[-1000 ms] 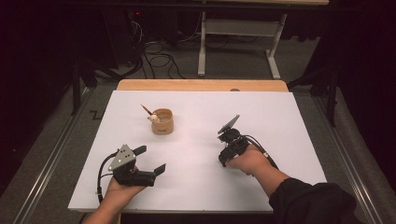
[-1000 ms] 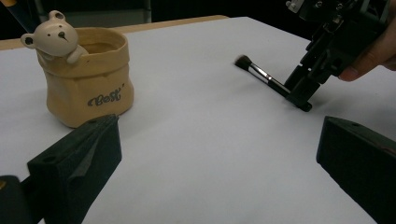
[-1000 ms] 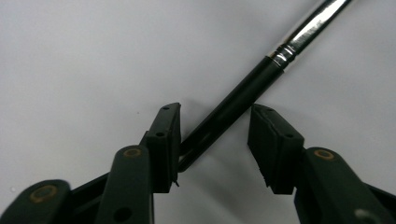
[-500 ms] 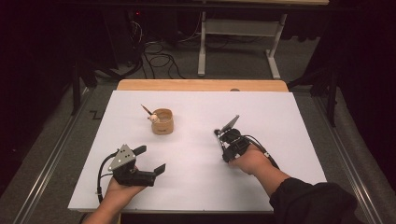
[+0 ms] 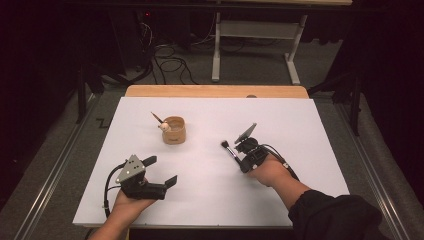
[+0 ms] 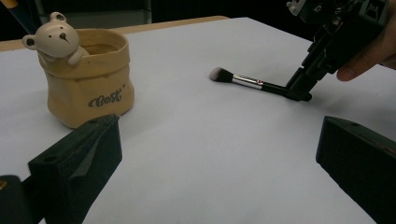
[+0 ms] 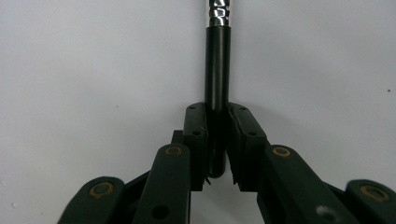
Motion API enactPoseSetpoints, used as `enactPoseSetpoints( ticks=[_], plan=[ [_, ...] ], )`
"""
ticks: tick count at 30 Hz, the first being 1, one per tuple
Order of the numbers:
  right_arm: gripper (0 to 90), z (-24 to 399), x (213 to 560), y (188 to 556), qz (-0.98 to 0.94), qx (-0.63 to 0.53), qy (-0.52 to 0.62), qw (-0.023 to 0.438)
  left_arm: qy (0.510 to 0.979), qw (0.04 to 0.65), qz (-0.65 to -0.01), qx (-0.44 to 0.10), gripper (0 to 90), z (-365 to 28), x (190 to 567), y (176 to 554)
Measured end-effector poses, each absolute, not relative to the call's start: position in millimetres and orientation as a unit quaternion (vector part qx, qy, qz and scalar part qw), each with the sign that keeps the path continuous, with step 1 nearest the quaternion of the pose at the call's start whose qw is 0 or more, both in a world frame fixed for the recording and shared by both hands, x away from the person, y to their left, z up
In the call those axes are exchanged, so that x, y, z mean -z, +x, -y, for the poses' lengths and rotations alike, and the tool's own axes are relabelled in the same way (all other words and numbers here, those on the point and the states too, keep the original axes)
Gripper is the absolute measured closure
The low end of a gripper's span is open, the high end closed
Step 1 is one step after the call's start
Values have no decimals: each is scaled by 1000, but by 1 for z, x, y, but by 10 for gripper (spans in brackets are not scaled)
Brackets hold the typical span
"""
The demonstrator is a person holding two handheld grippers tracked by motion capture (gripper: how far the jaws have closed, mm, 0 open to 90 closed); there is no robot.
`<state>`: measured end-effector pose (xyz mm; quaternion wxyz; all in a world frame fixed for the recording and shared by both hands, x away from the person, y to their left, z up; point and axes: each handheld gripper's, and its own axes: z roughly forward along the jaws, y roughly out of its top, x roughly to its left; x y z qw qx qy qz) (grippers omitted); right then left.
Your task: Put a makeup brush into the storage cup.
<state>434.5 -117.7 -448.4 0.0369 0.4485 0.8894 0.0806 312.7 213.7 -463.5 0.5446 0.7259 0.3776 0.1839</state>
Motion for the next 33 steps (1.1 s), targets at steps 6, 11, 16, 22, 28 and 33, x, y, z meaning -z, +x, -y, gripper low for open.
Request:
enactPoseSetpoints(
  ticks=[6,11,16,22,28,33],
  plan=[
    [794,118,449,436,-888,-80,451,28,725,545,-378,-184,11,-213,464,313],
    [784,117,449,437,-887,-75,454,22,726,544,-378,-185,11,-214,464,313],
    [785,116,450,439,-895,-71,440,25,726,544,-378,-184,11,-213,464,313],
    [785,112,450,441,-898,-53,436,26,726,544,-378,-184,11,-215,463,313],
    [810,110,448,438,-893,-46,447,23,724,545,-379,-185,11,-215,463,313],
    [813,113,449,439,-901,-58,428,30,722,547,-381,-185,11,-216,463,313]
  ],
)
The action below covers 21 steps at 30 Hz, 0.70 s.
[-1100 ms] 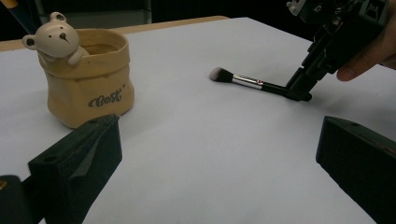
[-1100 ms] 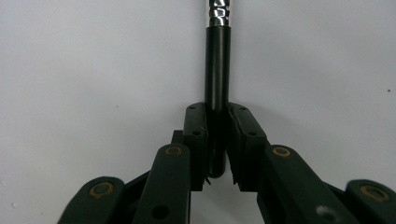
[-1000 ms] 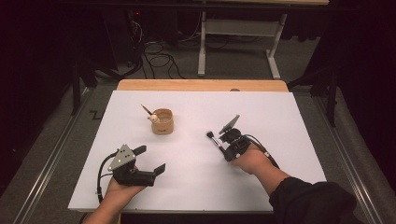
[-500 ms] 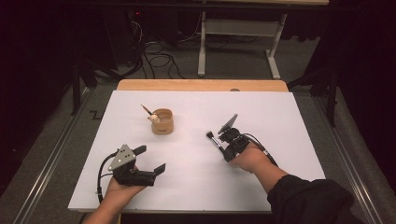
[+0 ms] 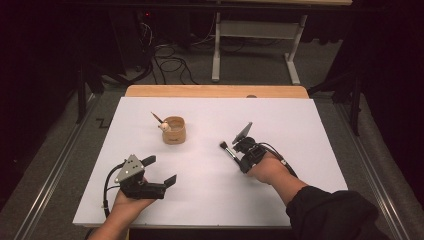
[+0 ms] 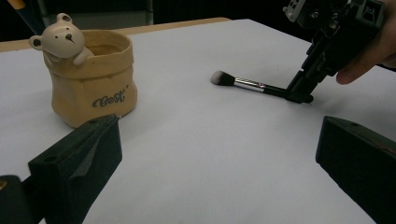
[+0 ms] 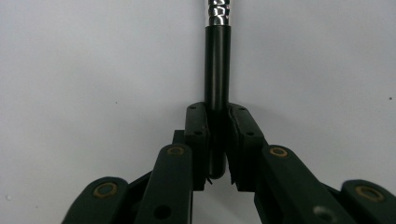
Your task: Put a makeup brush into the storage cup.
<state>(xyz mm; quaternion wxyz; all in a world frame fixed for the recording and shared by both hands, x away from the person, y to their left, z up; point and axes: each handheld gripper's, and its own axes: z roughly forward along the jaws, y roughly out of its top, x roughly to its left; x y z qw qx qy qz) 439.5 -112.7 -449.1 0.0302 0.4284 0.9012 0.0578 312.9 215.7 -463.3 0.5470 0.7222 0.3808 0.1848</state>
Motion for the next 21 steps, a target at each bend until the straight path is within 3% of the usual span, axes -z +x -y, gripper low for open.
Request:
enactPoseSetpoints(
  ticks=[21],
  plan=[
    [812,150,427,419,-893,-69,442,49,725,542,-380,-187,13,-215,464,313]
  ],
)
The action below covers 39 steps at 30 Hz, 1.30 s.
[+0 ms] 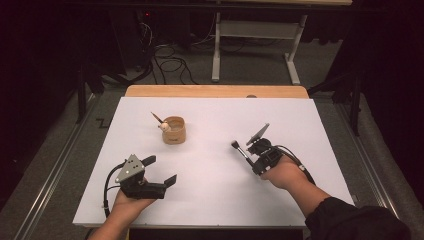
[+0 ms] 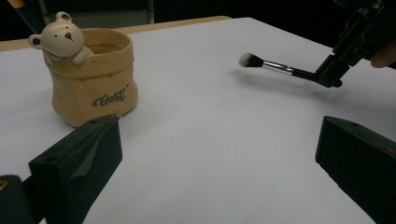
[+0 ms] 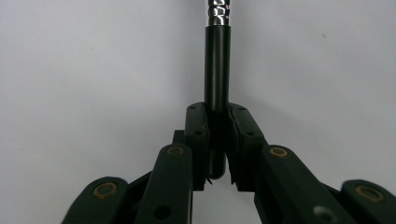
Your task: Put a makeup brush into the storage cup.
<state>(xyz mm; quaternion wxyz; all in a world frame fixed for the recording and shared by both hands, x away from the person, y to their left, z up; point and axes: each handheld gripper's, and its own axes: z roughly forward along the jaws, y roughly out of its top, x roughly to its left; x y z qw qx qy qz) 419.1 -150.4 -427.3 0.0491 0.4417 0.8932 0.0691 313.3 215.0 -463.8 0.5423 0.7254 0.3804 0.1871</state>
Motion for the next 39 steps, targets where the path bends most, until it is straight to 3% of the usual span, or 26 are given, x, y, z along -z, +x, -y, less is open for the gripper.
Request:
enactPoseSetpoints(
  ticks=[18,39],
  plan=[
    [811,185,433,400,-871,-159,459,76,726,537,-386,-188,13,-217,465,315],
    [810,214,452,377,-803,-314,474,178,731,521,-395,-193,13,-215,469,318]
  ],
)
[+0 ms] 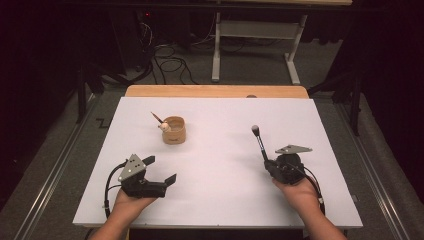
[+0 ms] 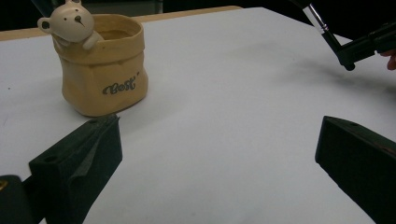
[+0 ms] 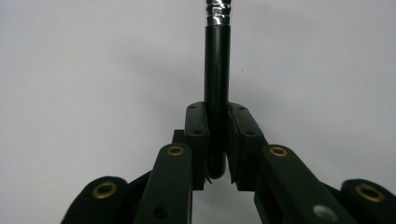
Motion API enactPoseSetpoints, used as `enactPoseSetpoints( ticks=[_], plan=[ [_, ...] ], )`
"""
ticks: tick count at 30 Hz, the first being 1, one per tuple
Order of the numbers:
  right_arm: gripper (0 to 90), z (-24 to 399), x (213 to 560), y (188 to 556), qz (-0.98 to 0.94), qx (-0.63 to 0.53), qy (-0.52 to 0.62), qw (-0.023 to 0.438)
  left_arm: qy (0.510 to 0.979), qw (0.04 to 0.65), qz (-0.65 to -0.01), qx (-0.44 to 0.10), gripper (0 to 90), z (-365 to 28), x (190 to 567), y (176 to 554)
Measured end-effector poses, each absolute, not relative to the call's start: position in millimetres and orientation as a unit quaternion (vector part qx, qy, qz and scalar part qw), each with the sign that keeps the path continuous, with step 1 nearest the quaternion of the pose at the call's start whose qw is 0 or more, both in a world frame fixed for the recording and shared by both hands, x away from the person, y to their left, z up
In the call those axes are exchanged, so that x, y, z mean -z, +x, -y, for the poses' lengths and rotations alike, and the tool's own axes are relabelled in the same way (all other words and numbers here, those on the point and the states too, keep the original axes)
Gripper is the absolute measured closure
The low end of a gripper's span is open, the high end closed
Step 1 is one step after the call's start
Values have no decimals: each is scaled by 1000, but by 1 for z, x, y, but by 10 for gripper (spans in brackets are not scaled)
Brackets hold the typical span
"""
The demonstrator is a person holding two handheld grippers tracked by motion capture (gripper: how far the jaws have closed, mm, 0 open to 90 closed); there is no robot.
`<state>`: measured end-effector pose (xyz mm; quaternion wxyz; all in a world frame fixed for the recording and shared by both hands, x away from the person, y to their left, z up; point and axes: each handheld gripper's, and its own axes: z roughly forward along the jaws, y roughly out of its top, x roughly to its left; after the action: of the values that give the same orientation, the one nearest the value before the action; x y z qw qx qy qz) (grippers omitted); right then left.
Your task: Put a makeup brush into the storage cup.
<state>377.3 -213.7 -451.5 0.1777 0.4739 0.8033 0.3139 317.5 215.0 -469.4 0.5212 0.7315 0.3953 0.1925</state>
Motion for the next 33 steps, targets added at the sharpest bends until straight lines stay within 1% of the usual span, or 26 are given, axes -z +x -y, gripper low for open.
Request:
enactPoseSetpoints(
  ticks=[17,22,25,33],
  plan=[
    [810,220,465,374,-775,-378,468,194,725,519,-406,-199,13,-215,472,319],
    [810,218,465,371,-769,-398,462,191,728,521,-397,-202,13,-213,471,319],
    [810,216,463,369,-770,-405,449,202,728,523,-394,-201,13,-213,471,318],
    [810,217,459,363,-758,-435,438,209,728,526,-391,-203,13,-213,470,317]
  ],
)
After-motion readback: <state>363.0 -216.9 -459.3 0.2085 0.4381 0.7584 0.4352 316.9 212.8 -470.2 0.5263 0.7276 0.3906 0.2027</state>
